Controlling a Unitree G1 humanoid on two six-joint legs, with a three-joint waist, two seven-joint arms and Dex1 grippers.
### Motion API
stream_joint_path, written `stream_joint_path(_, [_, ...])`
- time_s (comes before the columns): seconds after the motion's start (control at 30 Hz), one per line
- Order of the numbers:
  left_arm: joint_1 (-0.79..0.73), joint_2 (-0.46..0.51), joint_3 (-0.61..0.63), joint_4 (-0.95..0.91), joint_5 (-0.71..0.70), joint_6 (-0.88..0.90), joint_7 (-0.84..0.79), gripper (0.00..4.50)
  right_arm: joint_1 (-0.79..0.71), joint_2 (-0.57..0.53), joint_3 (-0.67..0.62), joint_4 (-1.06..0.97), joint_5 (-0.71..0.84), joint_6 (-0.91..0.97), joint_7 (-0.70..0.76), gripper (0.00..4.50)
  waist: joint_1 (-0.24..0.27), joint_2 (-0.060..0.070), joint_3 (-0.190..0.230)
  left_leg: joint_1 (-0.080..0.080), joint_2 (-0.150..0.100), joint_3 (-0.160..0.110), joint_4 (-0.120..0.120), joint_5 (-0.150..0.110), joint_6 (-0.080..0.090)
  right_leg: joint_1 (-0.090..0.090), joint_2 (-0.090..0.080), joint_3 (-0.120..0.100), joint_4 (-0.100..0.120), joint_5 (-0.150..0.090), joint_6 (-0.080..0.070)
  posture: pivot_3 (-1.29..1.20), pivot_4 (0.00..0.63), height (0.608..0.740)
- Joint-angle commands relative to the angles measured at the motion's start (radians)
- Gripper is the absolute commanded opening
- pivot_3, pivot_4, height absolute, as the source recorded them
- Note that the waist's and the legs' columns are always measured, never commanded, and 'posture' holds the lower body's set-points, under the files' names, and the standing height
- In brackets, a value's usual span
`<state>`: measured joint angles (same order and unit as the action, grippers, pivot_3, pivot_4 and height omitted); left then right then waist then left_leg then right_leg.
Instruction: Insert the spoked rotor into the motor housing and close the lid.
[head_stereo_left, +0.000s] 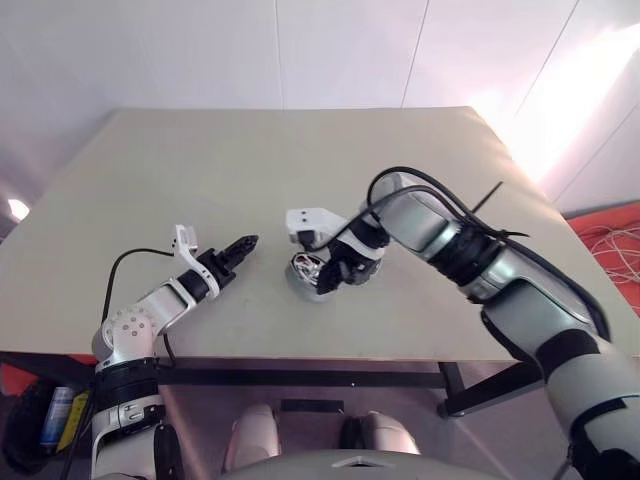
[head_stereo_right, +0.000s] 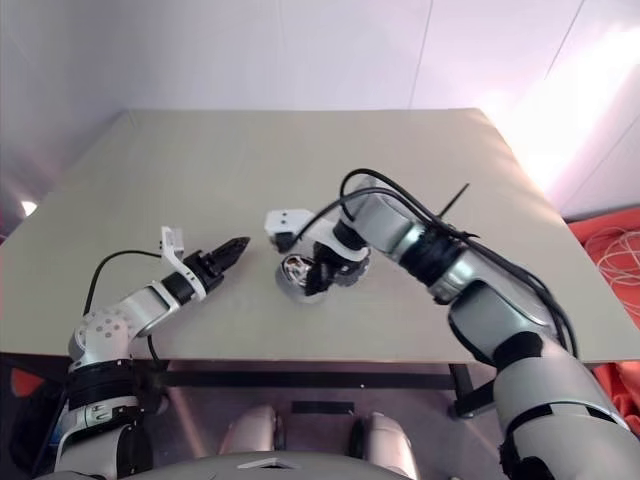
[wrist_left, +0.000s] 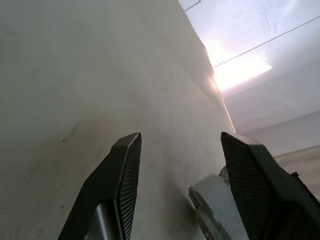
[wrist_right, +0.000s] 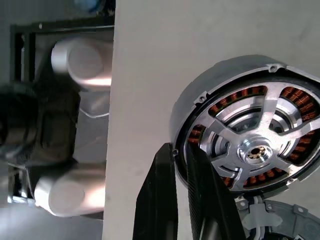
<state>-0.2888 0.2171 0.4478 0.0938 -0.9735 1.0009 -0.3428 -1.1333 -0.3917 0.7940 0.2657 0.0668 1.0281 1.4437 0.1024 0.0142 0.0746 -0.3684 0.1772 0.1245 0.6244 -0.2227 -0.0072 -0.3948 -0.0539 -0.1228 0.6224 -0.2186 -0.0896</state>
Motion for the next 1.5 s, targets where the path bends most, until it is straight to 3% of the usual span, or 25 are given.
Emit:
stream_joint_path(0.03, [-0.004, 0.015, 0.023, -0.045, -0.030, -0.010, 0.003, 2.69, -0.051, 0.051, -0.073, 0.067, 0.009, 0.139, -0.095, 0.02, 0.008, 0.000, 0.000, 0.000, 0.000, 0.000, 0.000, 0.000, -0.001, 0.001, 0.000, 0.000, 0.000, 0.000, 0.000, 0.00, 0.000, 0.740])
stream_joint_path(0.27, [-0.007, 0.030, 0.029, -0.045, -0.034, -0.007, 0.005, 2.69, -0.060, 0.129, -0.095, 0.144, 0.032, 0.232, -0.204, 0.02, 0.010, 0.000, 0.000, 0.005, -0.001, -0.001, -0.001, 0.003, -0.007, 0.005, -0.001, 0.000, -0.001, 0.000, 0.001, 0.00, 0.000, 0.740])
stream_joint_path(0.33, [-0.007, 0.031, 0.028, -0.045, -0.033, -0.008, 0.005, 2.69, -0.066, 0.157, -0.110, 0.182, 0.039, 0.275, -0.245, 0.02, 0.009, 0.000, 0.000, 0.008, -0.001, -0.001, -0.002, 0.003, -0.008, 0.007, 0.000, 0.000, -0.001, -0.003, 0.008, 0.00, 0.000, 0.740])
stream_joint_path(0.57, [-0.008, 0.027, 0.022, -0.045, -0.030, -0.013, 0.006, 2.69, -0.078, 0.202, -0.143, 0.232, 0.068, 0.268, -0.312, 0.02, 0.017, 0.000, 0.000, 0.024, -0.002, -0.001, -0.013, 0.005, -0.010, 0.020, -0.001, 0.001, -0.004, -0.004, 0.009, 0.00, 0.000, 0.740])
stream_joint_path(0.93, [-0.014, 0.039, 0.028, -0.035, -0.030, -0.014, 0.001, 2.69, -0.099, 0.212, -0.172, 0.163, 0.127, 0.274, -0.331, 3.66, 0.021, 0.000, 0.000, 0.023, -0.002, -0.001, -0.018, 0.006, -0.014, 0.019, 0.000, 0.001, -0.007, -0.004, 0.009, 0.00, 0.000, 0.740])
stream_joint_path(1.1, [-0.020, 0.041, 0.024, -0.025, -0.029, -0.011, -0.002, 2.69, -0.136, 0.202, -0.220, 0.088, 0.196, 0.321, -0.317, 3.66, 0.021, 0.000, 0.000, 0.020, -0.002, -0.001, -0.018, 0.007, -0.014, 0.016, 0.000, 0.001, -0.008, -0.004, 0.009, 0.00, 0.000, 0.740])
stream_joint_path(1.33, [-0.053, 0.038, 0.001, 0.008, -0.017, -0.010, -0.013, 2.69, -0.287, 0.205, -0.512, 0.165, 0.271, 0.327, -0.414, 3.66, 0.022, 0.000, 0.000, 0.020, -0.003, -0.001, -0.018, 0.007, -0.014, 0.015, 0.000, 0.001, -0.008, -0.004, 0.009, 0.00, 0.000, 0.740])
stream_joint_path(1.43, [-0.064, 0.044, -0.014, 0.023, -0.010, -0.010, -0.025, 2.69, -0.212, 0.077, -0.561, 0.053, 0.264, 0.147, -0.387, 3.66, 0.033, -0.003, -0.001, 0.020, -0.003, -0.001, -0.019, 0.007, -0.014, 0.017, 0.000, 0.001, -0.009, -0.005, 0.009, 0.00, 0.000, 0.740])
stream_joint_path(1.5, [-0.069, 0.053, -0.026, 0.031, 0.004, -0.020, -0.038, 2.69, -0.093, -0.030, -0.563, -0.063, 0.228, -0.094, -0.336, 3.66, 0.046, -0.006, -0.002, 0.022, -0.003, -0.001, -0.019, 0.006, -0.013, 0.022, 0.000, 0.001, -0.014, -0.004, 0.012, 0.00, 0.000, 0.740])
